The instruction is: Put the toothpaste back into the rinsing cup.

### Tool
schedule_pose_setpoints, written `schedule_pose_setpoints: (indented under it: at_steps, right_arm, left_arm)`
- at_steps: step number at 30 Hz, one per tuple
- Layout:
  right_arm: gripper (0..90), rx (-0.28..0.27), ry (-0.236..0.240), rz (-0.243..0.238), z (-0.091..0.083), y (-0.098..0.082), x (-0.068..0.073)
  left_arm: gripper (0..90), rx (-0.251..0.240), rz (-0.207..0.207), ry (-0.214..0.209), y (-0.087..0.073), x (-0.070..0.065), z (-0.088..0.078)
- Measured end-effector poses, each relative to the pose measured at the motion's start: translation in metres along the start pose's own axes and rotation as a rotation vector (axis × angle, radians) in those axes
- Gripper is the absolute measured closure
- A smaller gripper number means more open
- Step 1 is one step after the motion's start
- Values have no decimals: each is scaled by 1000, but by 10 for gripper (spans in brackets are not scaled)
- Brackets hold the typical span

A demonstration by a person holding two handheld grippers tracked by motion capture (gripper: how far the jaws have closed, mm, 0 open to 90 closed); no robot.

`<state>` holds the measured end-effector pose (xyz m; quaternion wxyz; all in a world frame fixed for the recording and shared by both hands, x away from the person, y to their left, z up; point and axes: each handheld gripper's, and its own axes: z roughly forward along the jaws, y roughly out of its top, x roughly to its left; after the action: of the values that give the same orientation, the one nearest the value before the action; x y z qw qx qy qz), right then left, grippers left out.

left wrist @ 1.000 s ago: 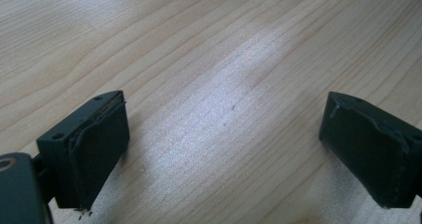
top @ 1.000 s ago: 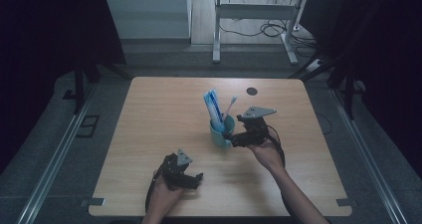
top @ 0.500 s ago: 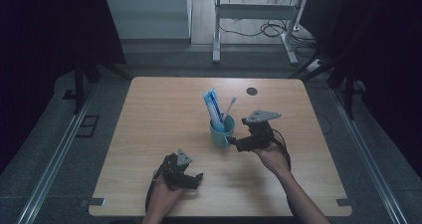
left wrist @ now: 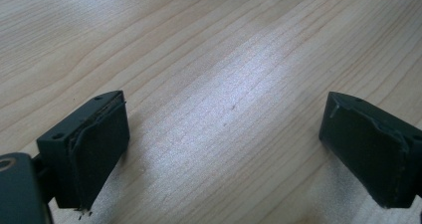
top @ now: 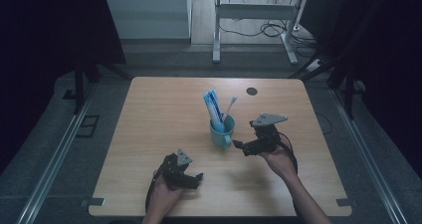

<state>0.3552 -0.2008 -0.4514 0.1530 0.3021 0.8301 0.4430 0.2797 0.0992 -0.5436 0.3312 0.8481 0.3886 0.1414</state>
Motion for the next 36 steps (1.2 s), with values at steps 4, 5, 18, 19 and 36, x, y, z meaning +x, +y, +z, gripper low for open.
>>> schedule_pose_setpoints:
  at_steps: [4,5,18,19,36]
  right_arm:
    - [0,4,-5,5,-4,-4,-2]
    - [0,6,-6,5,-5,-5,-2]
    - [0,4,-28,24,-20,-18,-8]
    - [0,4,-30,23,-21,-19,-8]
    - [0,14,-79,57,-44,-46,-16]
  left_arm:
    - [57,0,1,0,0,0,0]
    - [57,0,1,0,0,0,0]
    - [57,0,0,0,0,0,0]
    - [57,0,1,0,0,0,0]
    - [57,1,0,-1,0,0,0]
